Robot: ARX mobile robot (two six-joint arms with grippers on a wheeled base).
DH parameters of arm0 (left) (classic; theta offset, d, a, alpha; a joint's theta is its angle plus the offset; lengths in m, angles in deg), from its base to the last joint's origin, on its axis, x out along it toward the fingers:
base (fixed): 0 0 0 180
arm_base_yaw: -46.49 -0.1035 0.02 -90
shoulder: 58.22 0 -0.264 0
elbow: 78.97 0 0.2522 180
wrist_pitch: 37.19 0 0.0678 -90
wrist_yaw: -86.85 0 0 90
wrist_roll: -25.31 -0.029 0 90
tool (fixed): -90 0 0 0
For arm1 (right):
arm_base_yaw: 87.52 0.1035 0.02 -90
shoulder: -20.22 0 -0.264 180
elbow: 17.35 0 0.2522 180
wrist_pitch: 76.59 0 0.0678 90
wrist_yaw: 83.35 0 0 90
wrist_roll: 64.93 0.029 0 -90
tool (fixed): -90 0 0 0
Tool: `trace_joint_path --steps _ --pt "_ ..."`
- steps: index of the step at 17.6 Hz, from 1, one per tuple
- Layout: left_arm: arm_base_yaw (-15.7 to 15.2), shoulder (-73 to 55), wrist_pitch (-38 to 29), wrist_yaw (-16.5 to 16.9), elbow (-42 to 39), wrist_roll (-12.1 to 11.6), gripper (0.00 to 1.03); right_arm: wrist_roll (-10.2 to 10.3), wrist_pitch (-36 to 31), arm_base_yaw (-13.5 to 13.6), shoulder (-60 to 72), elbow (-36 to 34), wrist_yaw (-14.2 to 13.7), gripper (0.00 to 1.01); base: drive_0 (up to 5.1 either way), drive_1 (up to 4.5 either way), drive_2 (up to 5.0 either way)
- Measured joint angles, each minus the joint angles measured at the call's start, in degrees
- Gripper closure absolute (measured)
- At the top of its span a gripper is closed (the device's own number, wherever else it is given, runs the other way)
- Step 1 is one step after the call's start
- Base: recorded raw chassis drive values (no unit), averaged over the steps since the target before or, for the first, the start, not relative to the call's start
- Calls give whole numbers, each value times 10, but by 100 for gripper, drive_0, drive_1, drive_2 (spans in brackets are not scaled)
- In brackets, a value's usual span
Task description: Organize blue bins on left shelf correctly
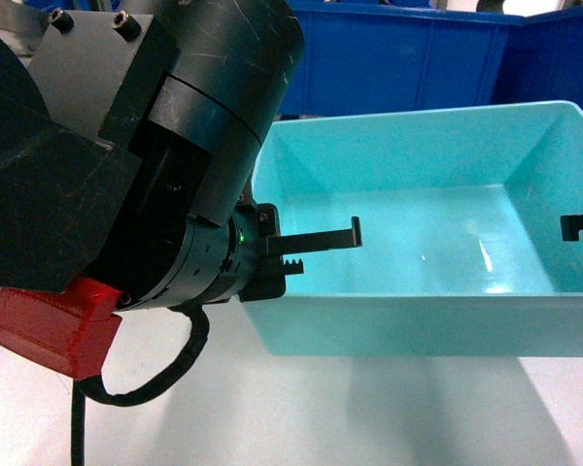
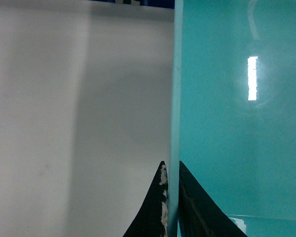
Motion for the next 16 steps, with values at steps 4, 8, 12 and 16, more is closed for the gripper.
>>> trace_joint_path --steps 4,8,12,16 --pt "0 0 0 0 0 0 101 0 -1 0 0 0 0 99 -486 251 251" --pt "0 0 -1 0 0 0 101 0 -2 0 0 0 0 99 -499 246 246" --pt "0 0 0 0 0 0 101 0 0 0 0 0 0 99 -494 251 251" --pt "0 1 -1 0 0 0 101 0 -1 0 -1 0 0 99 -500 246 246"
